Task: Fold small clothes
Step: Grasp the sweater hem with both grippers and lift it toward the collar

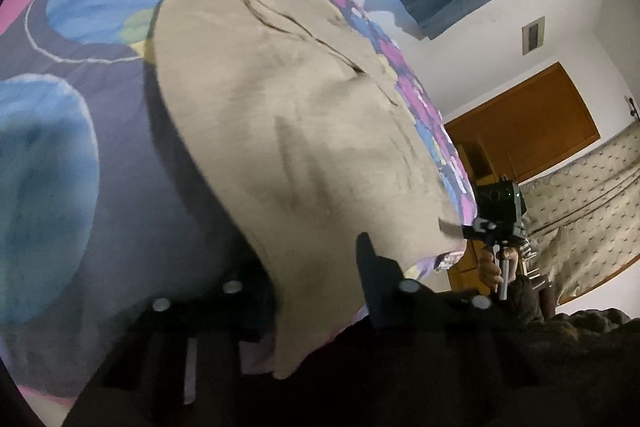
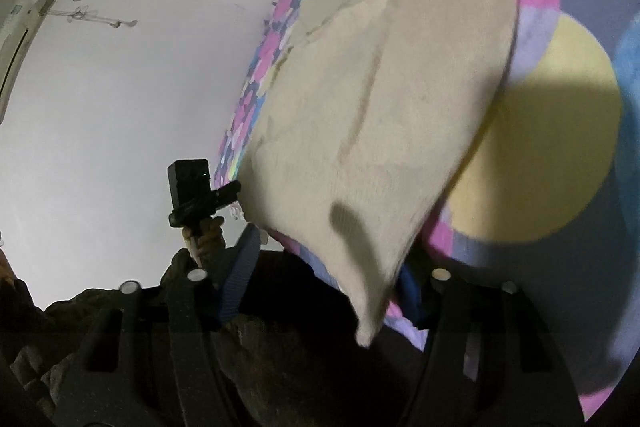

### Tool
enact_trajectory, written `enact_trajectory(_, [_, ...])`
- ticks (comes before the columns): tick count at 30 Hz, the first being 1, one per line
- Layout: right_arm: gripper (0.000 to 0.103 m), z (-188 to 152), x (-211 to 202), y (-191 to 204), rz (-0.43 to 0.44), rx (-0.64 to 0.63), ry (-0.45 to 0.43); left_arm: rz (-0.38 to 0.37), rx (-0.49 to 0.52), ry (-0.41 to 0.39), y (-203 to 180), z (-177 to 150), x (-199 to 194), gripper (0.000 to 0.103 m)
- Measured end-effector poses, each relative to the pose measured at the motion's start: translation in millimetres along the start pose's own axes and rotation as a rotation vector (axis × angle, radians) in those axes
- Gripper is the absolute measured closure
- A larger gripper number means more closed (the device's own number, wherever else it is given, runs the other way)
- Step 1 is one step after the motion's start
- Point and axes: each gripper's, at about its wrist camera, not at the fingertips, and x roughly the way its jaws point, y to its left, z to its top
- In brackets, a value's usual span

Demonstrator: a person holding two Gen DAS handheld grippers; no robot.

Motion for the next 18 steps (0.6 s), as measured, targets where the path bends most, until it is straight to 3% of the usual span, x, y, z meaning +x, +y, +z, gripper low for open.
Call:
enact_trajectory(3, [0.065, -4, 0, -4, -0.022, 0.011, 0.017, 0.021, 0.041, 0.018, -7, 0, 0, 0.068])
enact_trajectory(6, [0.089, -4, -1, -7, -0.067, 0.013, 0.023, 0.063, 0.116, 0.045, -20, 0, 4, 0.068])
enact_trajectory(7, [0.097, -4, -1, -8, -0.076, 0.014, 0.020, 0.073, 0.135, 0.053, -24, -2, 6, 0.081])
enact_trajectory(8, [0.098, -4, -1, -10, -0.074, 0.019, 0.013, 0.082, 0.141, 0.063, -27, -2, 8, 0.098])
enact_trajectory(12, [0.098, 3, -17, -3, -0.001, 0.020, -0.065, 0.086, 0.144, 0.003, -33, 2, -2, 0.098])
enact_trajectory(18, [0.099, 44, -49, 20, 0.129, -0.022, -0.201, -0.039, 0.133, -0.146, -46, 48, -38, 0.098])
